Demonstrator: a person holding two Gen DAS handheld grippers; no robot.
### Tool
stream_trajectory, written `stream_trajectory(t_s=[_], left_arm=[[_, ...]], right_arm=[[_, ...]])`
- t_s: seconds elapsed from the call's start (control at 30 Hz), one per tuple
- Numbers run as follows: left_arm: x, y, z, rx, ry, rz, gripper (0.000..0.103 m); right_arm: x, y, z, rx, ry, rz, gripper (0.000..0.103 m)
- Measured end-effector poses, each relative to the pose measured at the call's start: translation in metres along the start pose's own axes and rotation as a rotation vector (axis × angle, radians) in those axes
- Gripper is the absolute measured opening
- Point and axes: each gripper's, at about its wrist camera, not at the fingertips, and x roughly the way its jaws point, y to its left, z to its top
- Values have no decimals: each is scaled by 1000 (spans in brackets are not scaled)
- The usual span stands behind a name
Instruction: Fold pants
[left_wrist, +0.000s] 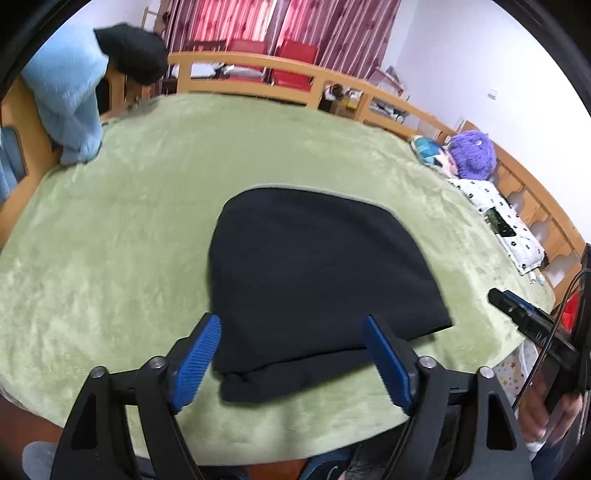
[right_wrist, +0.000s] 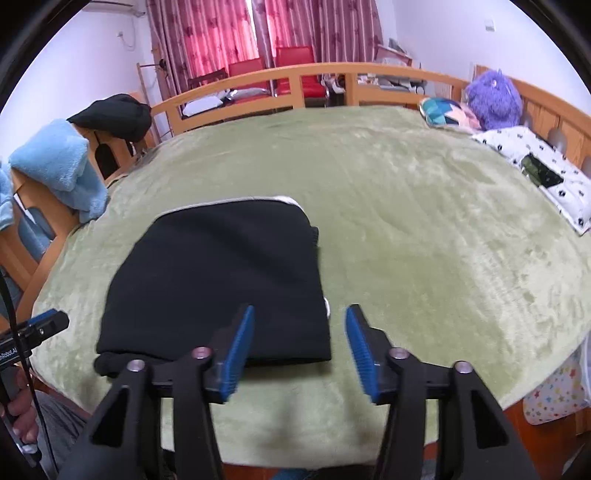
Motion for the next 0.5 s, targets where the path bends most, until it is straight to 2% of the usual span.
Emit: stream_trajectory(t_s=[0.1, 0.17, 0.27, 0.33, 0.5], left_arm=[[-19, -20, 2, 30, -30, 50, 86], [-29, -32, -1, 42, -45, 85, 88], [-42, -43, -2, 31, -54, 69, 88], [-48, -49, -4, 38, -60, 65, 89], [-63, -62, -5, 46, -86, 59, 96]], right_arm=[[-24, 7, 1, -11, -18, 3, 72], [-38, 10, 2, -14, -24, 6, 74], [-50, 10, 3, -25, -18, 4, 75], [-57, 10, 2, -23, -20, -14, 92], [-77, 10, -1, -58, -85, -57, 103]])
